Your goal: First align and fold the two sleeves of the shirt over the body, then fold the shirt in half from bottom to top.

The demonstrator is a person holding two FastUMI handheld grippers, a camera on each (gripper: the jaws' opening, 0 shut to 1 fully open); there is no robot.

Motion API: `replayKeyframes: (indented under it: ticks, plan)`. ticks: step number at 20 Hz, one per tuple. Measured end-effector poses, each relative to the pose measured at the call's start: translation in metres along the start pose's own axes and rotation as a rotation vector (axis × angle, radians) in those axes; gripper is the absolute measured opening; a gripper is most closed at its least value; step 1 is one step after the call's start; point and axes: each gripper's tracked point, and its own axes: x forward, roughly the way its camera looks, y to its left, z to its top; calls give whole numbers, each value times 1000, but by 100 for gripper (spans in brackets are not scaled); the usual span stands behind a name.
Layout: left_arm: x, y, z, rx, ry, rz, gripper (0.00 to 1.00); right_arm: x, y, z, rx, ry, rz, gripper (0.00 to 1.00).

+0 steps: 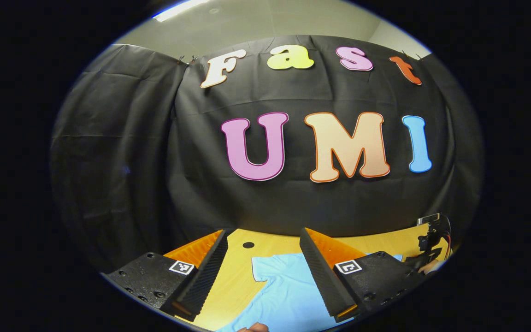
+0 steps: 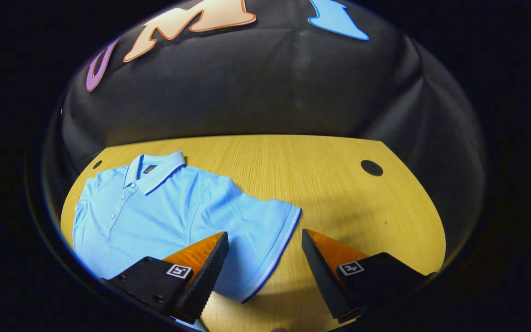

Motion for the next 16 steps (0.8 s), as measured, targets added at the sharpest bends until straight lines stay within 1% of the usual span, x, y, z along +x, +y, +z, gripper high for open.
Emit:
replayKeyframes:
  ticks: [2,3,4,6,7,8,11,12,13,16]
  plan:
    - [2,-3,-1,2,7,0,94,0,2,-7,25,31,7,99]
    - [3,-5,-1,5,9,0,94,4,2,-5,33,17,1,99]
    - [4,-5,-2,6,11,0,95,4,2,-4,35,17,-1,96]
    - [5,-8,-4,9,16,0,94,7,5,-3,30,7,9,98]
    - [6,-9,-4,9,19,-1,94,7,9,-3,32,3,17,90]
    - [6,-10,-5,9,21,-4,94,7,14,-3,41,5,34,64]
    - [6,-12,-6,9,25,-9,95,2,23,-2,94,17,58,12]
    - [5,-11,-7,8,25,-9,95,2,24,-1,115,21,71,2]
    - [4,-10,-6,4,18,-9,95,5,27,-1,131,25,84,4]
    - [8,-9,-8,2,14,-22,94,-1,30,8,155,9,90,3]
